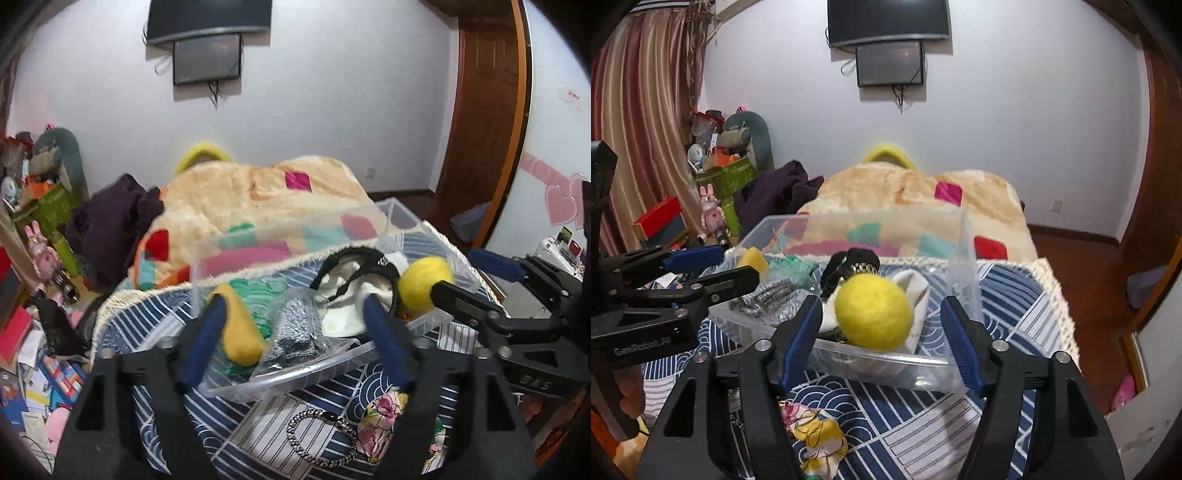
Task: Organize soft objects
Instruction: 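Grasp the black-and-white beaded hair tie with the left tool while the right tool grasps the floral scrunchie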
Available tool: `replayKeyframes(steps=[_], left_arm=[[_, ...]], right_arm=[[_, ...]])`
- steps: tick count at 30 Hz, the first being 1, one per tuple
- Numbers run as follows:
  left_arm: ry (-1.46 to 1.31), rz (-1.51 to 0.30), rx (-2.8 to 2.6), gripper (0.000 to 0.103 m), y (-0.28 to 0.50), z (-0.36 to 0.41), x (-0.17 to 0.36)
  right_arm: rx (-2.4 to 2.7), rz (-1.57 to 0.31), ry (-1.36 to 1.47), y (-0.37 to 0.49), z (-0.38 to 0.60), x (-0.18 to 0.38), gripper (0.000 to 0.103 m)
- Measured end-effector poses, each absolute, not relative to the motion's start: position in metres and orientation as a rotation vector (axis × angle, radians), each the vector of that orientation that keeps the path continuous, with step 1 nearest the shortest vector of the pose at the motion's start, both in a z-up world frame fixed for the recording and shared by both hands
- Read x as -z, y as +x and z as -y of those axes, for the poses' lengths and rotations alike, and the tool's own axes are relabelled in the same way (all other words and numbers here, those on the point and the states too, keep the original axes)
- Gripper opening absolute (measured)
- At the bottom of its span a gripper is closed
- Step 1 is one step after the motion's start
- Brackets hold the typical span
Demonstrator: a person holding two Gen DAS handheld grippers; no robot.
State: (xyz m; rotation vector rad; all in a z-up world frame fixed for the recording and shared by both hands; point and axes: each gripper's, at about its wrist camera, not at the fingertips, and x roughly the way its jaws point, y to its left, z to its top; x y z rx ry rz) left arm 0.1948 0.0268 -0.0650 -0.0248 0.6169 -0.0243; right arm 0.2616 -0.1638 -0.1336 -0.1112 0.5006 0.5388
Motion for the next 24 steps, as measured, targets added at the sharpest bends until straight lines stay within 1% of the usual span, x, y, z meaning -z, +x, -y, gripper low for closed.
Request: replayKeyframes(steps=[1, 2, 3, 6, 13, 15, 17, 18, 20, 22, 24], left_arm=[[-0.017, -0.595, 0.017, 0.090, 0.188, -0.027, 0.061], [-0.012, -0.585, 0.013, 0.093, 0.185, -0.027, 0.059], [0.001, -0.571, 0.007, 0.095, 0.178, -0.026, 0.057], [0.025, -0.574, 0.019, 0.096, 0.167, -0.025, 0.059], [0.001, -0.671, 0.062, 0.095, 0.151, -0.030, 0.086], [-0.005, -0.695, 0.071, 0.089, 0.148, -0.031, 0.095], [-0.008, -0.741, 0.086, 0.075, 0.148, -0.031, 0.106], [-0.012, -0.763, 0.093, 0.073, 0.149, -0.031, 0.111], [-0.030, -0.813, 0.106, 0.061, 0.152, -0.033, 0.123], [-0.054, -0.863, 0.112, 0.053, 0.155, -0.036, 0.136], [-0.087, -0.907, 0.120, 0.050, 0.157, -0.040, 0.149]], right_arm=[[-0.542, -0.479, -0.103, 0.256, 0.167, 0.130, 0.075], [-0.545, -0.459, -0.093, 0.250, 0.171, 0.127, 0.079], [-0.549, -0.444, -0.084, 0.246, 0.173, 0.125, 0.084], [-0.567, -0.431, -0.070, 0.235, 0.178, 0.122, 0.085], [-0.629, -0.508, -0.103, 0.220, 0.171, 0.146, 0.085], [-0.644, -0.539, -0.109, 0.217, 0.169, 0.156, 0.085], [-0.666, -0.577, -0.114, 0.215, 0.167, 0.168, 0.085], [-0.673, -0.595, -0.116, 0.215, 0.165, 0.173, 0.085], [-0.686, -0.636, -0.123, 0.214, 0.161, 0.184, 0.085], [-0.693, -0.672, -0.133, 0.214, 0.157, 0.195, 0.085], [-0.702, -0.698, -0.134, 0.213, 0.154, 0.201, 0.085]])
